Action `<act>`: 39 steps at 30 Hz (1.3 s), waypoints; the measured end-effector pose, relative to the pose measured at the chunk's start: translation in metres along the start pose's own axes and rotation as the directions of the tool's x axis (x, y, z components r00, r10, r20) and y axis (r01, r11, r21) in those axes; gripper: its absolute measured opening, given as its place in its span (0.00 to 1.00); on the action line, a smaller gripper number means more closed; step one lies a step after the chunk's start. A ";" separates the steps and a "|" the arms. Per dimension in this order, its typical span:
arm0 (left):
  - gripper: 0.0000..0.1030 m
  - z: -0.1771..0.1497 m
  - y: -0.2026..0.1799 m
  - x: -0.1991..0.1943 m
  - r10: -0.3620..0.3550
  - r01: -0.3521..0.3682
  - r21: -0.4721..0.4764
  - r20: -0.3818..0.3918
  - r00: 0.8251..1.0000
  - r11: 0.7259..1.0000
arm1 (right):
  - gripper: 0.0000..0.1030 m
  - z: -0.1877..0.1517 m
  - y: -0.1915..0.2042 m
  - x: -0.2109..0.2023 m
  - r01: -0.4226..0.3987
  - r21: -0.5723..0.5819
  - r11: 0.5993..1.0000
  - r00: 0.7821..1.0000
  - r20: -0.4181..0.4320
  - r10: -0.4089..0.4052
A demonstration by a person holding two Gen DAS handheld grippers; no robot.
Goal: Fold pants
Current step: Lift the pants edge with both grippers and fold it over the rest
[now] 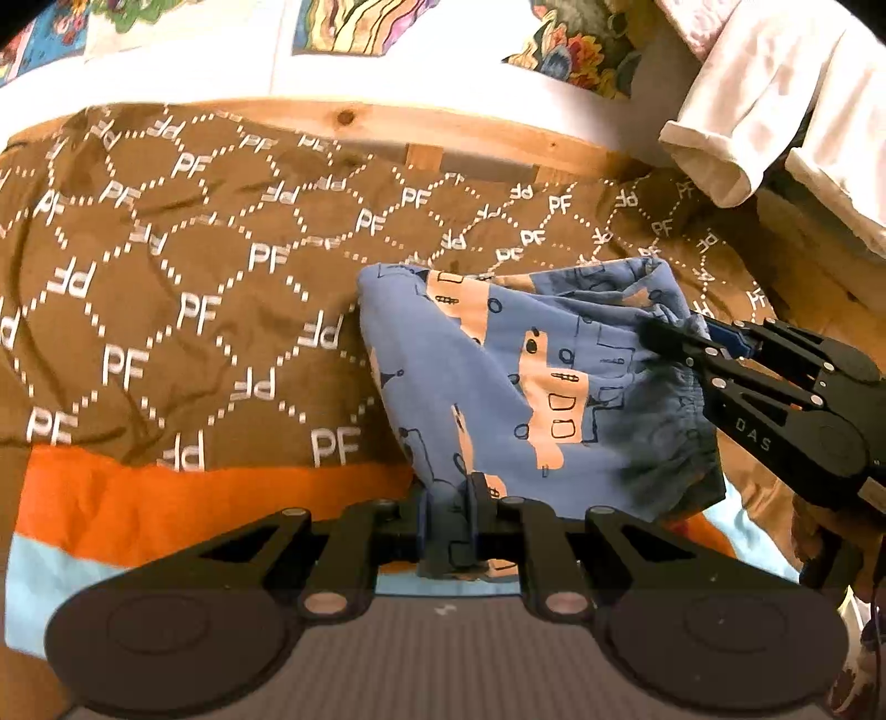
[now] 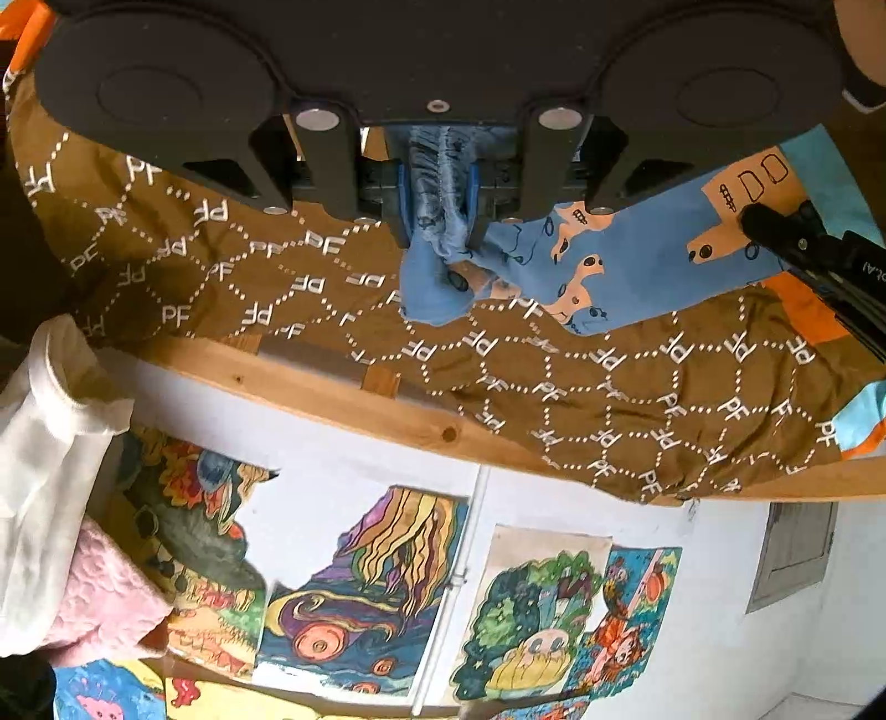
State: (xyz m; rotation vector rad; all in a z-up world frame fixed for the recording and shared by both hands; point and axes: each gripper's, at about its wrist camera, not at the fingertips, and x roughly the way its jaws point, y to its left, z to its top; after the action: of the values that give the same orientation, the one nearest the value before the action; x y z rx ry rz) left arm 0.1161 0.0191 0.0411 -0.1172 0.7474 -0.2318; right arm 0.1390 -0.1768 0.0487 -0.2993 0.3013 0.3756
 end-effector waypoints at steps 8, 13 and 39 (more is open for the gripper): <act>0.14 0.036 -0.007 0.001 0.016 -0.021 0.062 0.076 0.997 0.998 | 0.19 0.027 -0.009 0.011 0.019 -0.037 0.999 0.998 0.055 -0.017; 0.14 0.059 -0.011 0.005 0.029 -0.042 0.098 0.133 0.991 0.994 | 0.19 0.050 -0.021 0.028 0.035 -0.050 0.998 0.996 0.088 -0.031; 0.26 0.068 0.040 0.104 0.068 -0.068 -0.013 0.011 0.998 0.998 | 0.34 0.026 -0.064 0.157 0.008 0.050 0.999 0.985 -0.171 0.000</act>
State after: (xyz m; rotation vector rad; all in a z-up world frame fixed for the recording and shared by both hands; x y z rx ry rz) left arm 0.2426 0.0335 0.0147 -0.1050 0.7401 -0.1615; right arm 0.3100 -0.1757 0.0338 -0.2829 0.4775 0.3384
